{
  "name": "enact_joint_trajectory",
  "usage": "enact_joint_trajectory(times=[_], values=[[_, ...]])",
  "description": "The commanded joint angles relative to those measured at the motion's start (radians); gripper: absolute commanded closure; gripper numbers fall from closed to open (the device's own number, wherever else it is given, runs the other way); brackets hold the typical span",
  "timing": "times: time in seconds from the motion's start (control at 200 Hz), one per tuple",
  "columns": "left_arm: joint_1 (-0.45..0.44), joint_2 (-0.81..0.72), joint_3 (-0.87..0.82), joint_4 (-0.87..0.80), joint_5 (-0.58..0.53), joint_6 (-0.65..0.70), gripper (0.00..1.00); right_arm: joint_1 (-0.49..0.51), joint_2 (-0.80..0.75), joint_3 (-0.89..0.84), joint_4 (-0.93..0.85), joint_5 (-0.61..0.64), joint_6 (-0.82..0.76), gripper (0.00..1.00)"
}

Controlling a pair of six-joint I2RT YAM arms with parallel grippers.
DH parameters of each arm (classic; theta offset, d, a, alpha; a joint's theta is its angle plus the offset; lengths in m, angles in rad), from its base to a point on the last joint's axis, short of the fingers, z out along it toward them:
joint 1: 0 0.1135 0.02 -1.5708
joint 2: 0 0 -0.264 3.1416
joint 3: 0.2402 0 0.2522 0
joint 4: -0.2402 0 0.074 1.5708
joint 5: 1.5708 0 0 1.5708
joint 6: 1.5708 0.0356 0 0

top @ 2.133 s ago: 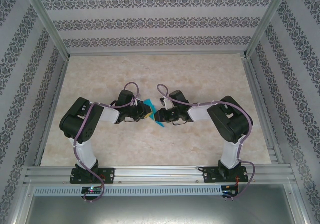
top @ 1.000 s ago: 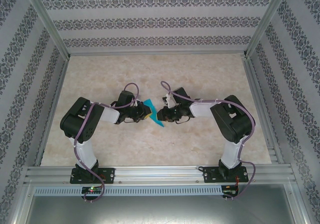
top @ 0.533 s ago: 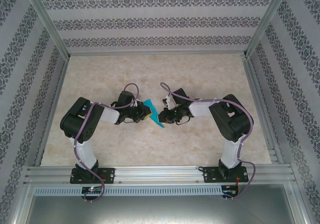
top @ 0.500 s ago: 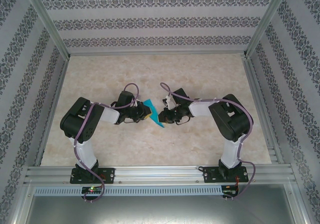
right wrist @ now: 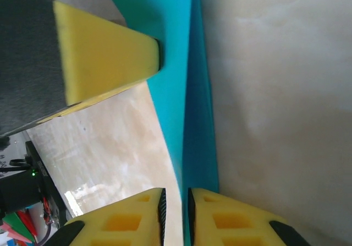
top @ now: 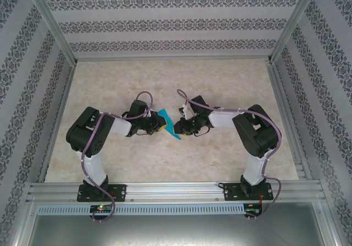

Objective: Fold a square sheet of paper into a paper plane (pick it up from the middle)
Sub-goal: Fold the wing for the fifth time at the center of the table.

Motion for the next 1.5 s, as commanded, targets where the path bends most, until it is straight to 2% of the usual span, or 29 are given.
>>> enact_joint_trajectory(times=[0.0, 0.145, 0.465, 0.774, 1.174, 1.494], values=[[-0.008, 0.016, -0.019, -0.01, -0.016, -0.004, 0.89, -0.011, -0.045, -0.001, -0.049, -0.017, -0.035, 0.78], [-0.009, 0.014, -0.031, -0.004, -0.014, -0.005, 0.89, -0.013, -0.047, -0.006, -0.063, -0.018, -0.041, 0.79], [-0.008, 0.013, -0.031, -0.012, -0.015, -0.005, 0.9, -0.011, 0.003, -0.007, -0.069, -0.002, -0.043, 0.88], [-0.008, 0.014, -0.028, -0.026, -0.022, -0.008, 0.91, -0.003, 0.062, -0.007, -0.047, 0.001, -0.036, 0.89], [-0.008, 0.014, -0.029, -0.046, -0.028, -0.002, 0.91, -0.012, -0.036, -0.021, -0.129, -0.001, -0.069, 0.81], [-0.008, 0.015, -0.031, -0.045, -0.031, -0.002, 0.92, -0.012, -0.009, -0.05, -0.124, 0.012, -0.064, 0.89]])
